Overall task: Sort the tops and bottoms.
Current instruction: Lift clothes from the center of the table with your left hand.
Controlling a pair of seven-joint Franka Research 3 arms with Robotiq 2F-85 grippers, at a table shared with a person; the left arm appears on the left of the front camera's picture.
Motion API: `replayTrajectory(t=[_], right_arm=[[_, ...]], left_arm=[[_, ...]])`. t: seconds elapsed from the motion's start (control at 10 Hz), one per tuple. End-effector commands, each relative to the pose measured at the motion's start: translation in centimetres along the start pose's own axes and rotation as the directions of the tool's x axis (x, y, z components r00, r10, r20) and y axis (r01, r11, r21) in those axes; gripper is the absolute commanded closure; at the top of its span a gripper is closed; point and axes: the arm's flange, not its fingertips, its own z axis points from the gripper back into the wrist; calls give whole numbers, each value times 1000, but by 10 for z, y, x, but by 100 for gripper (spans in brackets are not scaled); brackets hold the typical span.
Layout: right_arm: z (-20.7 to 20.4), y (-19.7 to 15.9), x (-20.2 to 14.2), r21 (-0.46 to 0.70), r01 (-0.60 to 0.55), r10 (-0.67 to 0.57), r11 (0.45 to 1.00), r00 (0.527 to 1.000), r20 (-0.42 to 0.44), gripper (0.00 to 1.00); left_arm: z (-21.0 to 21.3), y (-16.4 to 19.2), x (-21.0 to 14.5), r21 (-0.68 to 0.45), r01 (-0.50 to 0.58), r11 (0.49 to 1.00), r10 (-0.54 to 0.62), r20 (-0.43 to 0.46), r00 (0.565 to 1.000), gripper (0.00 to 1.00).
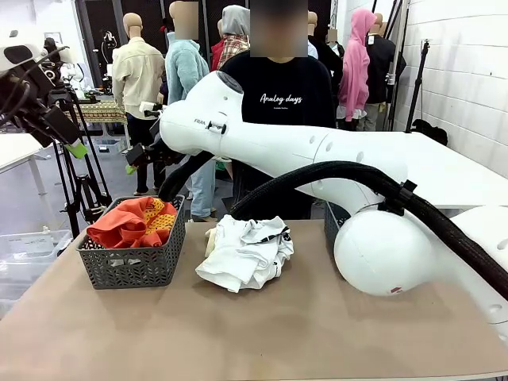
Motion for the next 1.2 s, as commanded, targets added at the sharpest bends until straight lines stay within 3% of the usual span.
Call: replayTrajectory(t=[0.0, 0.2, 0.3, 0.4, 0.8, 0.9, 1.0, 1.1], right_arm=[[79, 3, -31, -25, 1, 0, 1000, 1000, 14, 0], [160, -4, -52, -72, 41, -40, 997, 999, 6, 0], [192, -7, -67, -107, 74, -78, 992, 996, -35, 0], [224, -17, -88, -165, 138, -161, 977, 978, -135, 0], [256, -16, -116, -199, 159, -164, 967, 986, -11, 0], [245, -13, -109, -201, 153, -134, 968, 985, 104, 0], [251, -35, -54, -227, 180, -200, 957, 978, -67, 0], [251, -35, -54, -227, 180, -200, 957, 978, -67, 0]], left_arm=[[1, 0, 2, 1, -6, 1000, 6, 4, 1000, 0], [1, 0, 2, 1, -6, 1000, 6, 4, 1000, 0], [1, 0, 2, 1, -6, 1000, 6, 4, 1000, 0], [1, 0, 2, 1, -6, 1000, 6, 4, 1000, 0], [1, 0, 2, 1, -6, 1000, 6, 4, 1000, 0], [1, 0, 2, 1, -6, 1000, 6, 4, 1000, 0], [1, 0, 2, 1, -6, 1000, 6, 4, 1000, 0], [1, 0, 2, 1, -6, 1000, 6, 4, 1000, 0]])
